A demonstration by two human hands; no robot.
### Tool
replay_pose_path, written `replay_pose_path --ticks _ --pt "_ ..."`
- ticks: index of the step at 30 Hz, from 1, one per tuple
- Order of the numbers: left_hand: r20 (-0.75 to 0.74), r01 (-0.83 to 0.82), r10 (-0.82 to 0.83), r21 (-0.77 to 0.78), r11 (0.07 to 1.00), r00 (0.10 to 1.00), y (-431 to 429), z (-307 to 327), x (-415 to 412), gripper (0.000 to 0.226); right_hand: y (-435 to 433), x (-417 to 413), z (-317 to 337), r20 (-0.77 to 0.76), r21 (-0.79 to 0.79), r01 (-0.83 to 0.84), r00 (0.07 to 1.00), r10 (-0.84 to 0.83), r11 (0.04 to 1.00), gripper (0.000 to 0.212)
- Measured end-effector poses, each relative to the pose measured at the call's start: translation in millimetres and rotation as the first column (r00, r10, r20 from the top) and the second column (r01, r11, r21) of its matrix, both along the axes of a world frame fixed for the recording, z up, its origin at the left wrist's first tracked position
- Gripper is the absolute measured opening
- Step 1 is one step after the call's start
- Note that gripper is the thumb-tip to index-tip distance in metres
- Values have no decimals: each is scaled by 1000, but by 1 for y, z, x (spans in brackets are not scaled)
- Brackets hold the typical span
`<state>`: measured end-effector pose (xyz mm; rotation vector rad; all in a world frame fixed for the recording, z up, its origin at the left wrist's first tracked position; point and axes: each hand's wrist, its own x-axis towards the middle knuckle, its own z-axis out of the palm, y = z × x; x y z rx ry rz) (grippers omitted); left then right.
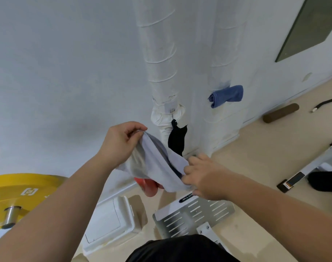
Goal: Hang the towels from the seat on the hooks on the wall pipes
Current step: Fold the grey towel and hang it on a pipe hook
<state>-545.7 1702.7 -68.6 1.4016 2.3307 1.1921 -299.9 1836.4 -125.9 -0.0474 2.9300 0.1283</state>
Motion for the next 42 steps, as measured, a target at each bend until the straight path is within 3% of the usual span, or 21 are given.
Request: replay_pose_path --ticks 4,9,11,13,15,18,20,22,25,31,34,38,42 --pt "-211 -8 12 20 1000 977 3 -6 0 23 1 4 -11 69 161 28 997 -40 987 21" --pt "-325 -21 4 -47 999 946 0 -19 -4 31 13 8 -15 -48 26 196 980 -194 980 23" --pt "-270 -73 50 -75 994 962 -6 -27 -10 31 22 14 -8 -188 -105 307 928 -322 946 32" --pt "-133 -149 136 -89 985 982 -14 -32 -14 33 34 24 0 -229 -281 385 862 -451 879 33" --pt "-26 -191 190 -72 979 982 -19 -32 -14 33 46 34 -1 -204 -358 412 841 -501 838 30" --pt "-14 -46 46 -53 998 999 -13 -22 -6 35 47 32 -7 -22 -272 500 851 -524 822 22" --pt "-36 93 -96 -80 992 995 -4 -14 3 37 39 18 -14 19 -375 502 845 -535 779 41" --pt "-71 197 -206 -112 974 976 6 -8 13 37 28 -3 -20 64 -562 501 820 -569 658 61" --pt "28 287 -286 -123 950 958 16 6 26 41 12 -34 -31 119 -702 482 805 -581 524 76" --pt "34 303 -301 -131 944 953 18 23 22 49 4 -57 -52 30 -765 379 828 -559 520 57" --pt "46 247 -243 -93 965 969 19 23 22 41 6 -53 -66 -23 -765 343 831 -556 545 31" --pt "92 119 -115 -37 992 989 22 15 22 34 10 -38 -91 118 -680 516 778 -617 521 15" --pt "123 -63 69 -50 997 990 16 -4 5 34 27 -8 -102 79 -798 475 693 -717 371 15"
